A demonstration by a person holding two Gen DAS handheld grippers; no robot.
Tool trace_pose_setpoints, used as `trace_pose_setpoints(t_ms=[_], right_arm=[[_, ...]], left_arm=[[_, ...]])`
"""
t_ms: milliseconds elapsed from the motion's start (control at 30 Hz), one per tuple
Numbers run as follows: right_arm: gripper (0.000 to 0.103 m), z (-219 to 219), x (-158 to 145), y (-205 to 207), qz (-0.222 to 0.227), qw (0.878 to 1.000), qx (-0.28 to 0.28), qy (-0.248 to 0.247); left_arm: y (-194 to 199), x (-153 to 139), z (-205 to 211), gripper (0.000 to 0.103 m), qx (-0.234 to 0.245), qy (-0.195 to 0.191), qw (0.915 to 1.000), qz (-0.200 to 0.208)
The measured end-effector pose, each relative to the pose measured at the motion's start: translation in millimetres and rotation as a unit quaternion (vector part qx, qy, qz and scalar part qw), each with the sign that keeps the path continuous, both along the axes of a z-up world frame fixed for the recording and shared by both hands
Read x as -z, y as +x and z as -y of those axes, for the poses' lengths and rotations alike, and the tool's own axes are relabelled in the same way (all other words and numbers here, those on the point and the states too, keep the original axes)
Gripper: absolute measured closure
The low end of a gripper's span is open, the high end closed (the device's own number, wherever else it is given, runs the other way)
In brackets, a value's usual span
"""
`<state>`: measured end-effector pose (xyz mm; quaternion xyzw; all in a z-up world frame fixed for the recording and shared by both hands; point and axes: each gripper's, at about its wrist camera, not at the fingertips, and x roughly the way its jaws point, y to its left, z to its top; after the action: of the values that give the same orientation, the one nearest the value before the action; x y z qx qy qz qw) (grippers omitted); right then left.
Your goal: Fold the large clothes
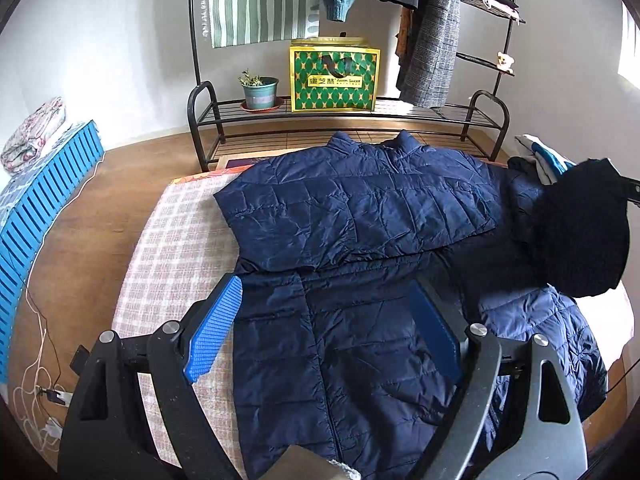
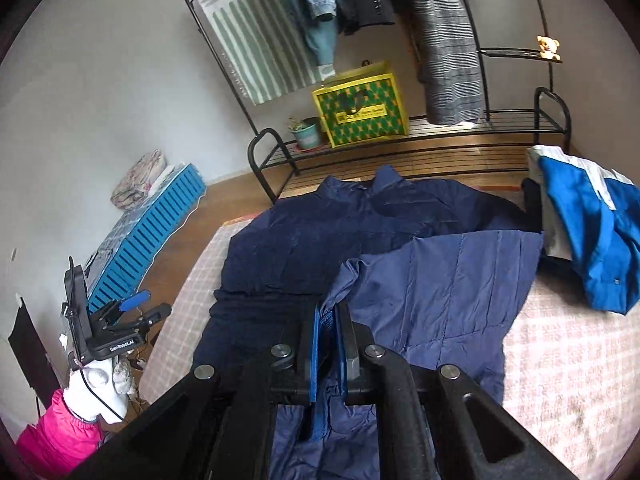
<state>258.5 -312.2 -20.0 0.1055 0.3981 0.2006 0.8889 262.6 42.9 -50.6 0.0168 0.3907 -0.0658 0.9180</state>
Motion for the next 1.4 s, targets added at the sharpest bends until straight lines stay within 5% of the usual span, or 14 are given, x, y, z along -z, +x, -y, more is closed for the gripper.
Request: trace_pose_setpoints(t_ms=[267, 533, 600, 667, 700, 867, 967, 1100, 1267, 1400], right_arm=[[0.098, -111, 57, 96, -0.03, 0.998, -0.046, -0.013], [0.097, -154, 127, 166, -0.083, 0.994, -0.075, 0.002], [0.081, -153, 135, 172, -0.088, 0.994, -0.07, -0.007], [0.061, -142, 135, 170, -0.084, 0.994, -0.066, -0.007], [0.059, -134, 133, 168, -0.082, 0.994, -0.065, -0.004], [0.059, -78, 115, 133, -0.071, 0.995, -0.058, -0.036], [0.059, -27, 115, 97, -0.081, 0.994, -0.027, -0.07], [0.057, 49, 130, 47, -0.11, 0.987, 0.033, -0.109], [0.055, 120, 164, 1, -0.168, 0.973, 0.079, -0.137], [0.055, 139, 189, -13, -0.196, 0.969, 0.092, -0.118]], left_arm=[[16, 28, -25, 0.016, -0.007, 0.0, 0.9999, -0.011], [60, 67, -39, 0.016, -0.004, -0.059, 0.9963, -0.062], [72, 73, -36, 0.016, 0.004, -0.076, 0.9947, -0.069], [84, 79, -28, 0.016, 0.023, -0.092, 0.9922, -0.081], [91, 82, -23, 0.016, 0.033, -0.096, 0.9909, -0.088], [124, 102, 1, 0.016, 0.058, -0.117, 0.9835, -0.125], [142, 114, 11, 0.016, 0.046, -0.082, 0.9876, -0.126], [157, 130, 7, 0.016, 0.003, -0.047, 0.9918, -0.119], [171, 155, -5, 0.016, -0.024, -0.084, 0.9833, -0.16], [172, 158, 14, 0.053, -0.017, -0.04, 0.9873, -0.153]])
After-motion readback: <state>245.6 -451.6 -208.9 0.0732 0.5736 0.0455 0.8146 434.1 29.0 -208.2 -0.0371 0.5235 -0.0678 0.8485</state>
